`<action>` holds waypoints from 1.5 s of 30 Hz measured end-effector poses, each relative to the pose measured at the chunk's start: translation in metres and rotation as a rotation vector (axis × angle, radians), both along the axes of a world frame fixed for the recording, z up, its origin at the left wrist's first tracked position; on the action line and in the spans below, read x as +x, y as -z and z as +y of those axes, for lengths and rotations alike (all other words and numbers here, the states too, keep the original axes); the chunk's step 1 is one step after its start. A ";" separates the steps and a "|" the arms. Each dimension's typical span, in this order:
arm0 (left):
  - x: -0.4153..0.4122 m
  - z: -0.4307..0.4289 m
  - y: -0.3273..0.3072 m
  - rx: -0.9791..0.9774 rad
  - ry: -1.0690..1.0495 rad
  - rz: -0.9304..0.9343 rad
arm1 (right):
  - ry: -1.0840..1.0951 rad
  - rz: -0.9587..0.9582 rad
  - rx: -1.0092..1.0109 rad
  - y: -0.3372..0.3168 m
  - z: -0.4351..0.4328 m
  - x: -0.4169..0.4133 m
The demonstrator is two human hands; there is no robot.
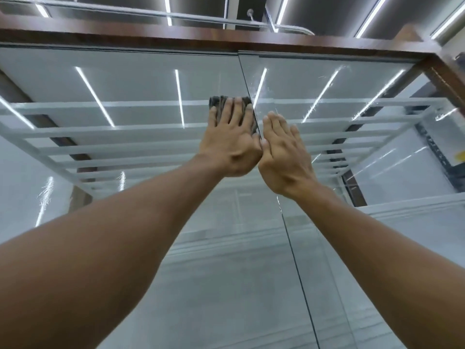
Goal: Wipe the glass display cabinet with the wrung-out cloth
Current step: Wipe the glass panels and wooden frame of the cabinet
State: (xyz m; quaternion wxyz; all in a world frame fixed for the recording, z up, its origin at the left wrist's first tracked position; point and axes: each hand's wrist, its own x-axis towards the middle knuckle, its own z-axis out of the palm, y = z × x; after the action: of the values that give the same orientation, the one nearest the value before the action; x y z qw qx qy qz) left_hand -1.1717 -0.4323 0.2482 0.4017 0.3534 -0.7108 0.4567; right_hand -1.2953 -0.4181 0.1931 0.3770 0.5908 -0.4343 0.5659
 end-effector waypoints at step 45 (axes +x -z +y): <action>0.402 -0.020 0.093 0.028 0.000 0.325 | 0.170 0.444 0.082 0.032 -0.027 0.330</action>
State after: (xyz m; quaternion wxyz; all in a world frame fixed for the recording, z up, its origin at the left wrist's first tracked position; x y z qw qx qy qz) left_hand -0.7694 -0.4522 0.1552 0.5063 0.4283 -0.6427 0.3836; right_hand -0.9650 -0.4450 0.1609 0.4852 0.6767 -0.4117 0.3702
